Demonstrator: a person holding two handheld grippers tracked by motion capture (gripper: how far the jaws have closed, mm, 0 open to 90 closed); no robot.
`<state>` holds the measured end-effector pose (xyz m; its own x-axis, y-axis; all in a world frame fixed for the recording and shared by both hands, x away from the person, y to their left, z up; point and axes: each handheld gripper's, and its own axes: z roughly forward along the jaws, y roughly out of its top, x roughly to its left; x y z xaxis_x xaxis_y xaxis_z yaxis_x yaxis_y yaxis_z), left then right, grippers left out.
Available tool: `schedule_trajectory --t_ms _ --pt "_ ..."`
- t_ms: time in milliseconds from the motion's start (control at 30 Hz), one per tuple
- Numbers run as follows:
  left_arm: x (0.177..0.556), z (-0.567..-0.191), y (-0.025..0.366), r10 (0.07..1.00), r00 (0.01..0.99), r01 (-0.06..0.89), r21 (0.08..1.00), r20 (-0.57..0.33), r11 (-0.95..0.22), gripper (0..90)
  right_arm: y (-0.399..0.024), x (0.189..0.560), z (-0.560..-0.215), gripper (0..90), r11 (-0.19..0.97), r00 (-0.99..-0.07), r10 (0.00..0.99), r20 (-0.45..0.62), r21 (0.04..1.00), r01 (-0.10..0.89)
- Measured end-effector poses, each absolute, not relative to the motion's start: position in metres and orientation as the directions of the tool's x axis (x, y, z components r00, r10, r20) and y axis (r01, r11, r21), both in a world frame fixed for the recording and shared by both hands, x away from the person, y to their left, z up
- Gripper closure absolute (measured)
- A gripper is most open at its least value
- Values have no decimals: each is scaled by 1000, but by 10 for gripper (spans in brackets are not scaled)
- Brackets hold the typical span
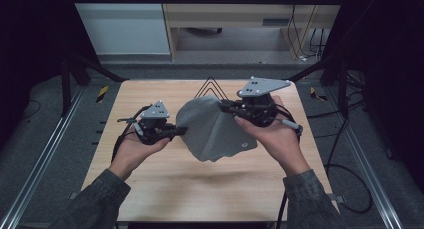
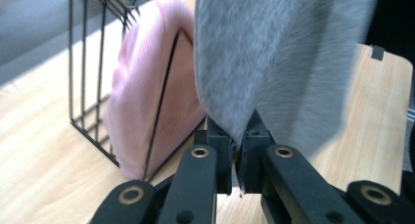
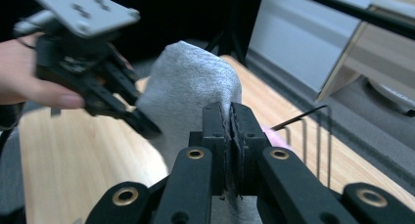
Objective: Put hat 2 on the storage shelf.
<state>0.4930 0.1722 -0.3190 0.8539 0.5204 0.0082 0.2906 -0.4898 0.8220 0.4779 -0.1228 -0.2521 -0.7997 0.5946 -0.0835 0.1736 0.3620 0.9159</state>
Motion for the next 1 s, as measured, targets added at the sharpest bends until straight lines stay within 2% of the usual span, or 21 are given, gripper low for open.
schedule_trajectory --t_ms 333,700,1000 --pt "498 -250 164 525 845 245 802 99 -545 858 -143 484 -226 862 285 -762 645 -58 943 170" --pt "516 -226 165 541 837 251 825 78 -507 860 -145 506 -203 862 252 -743 668 -31 950 187" --pt "515 -216 164 541 837 229 844 84 -486 861 -147 512 -194 860 237 -732 680 -33 955 177"
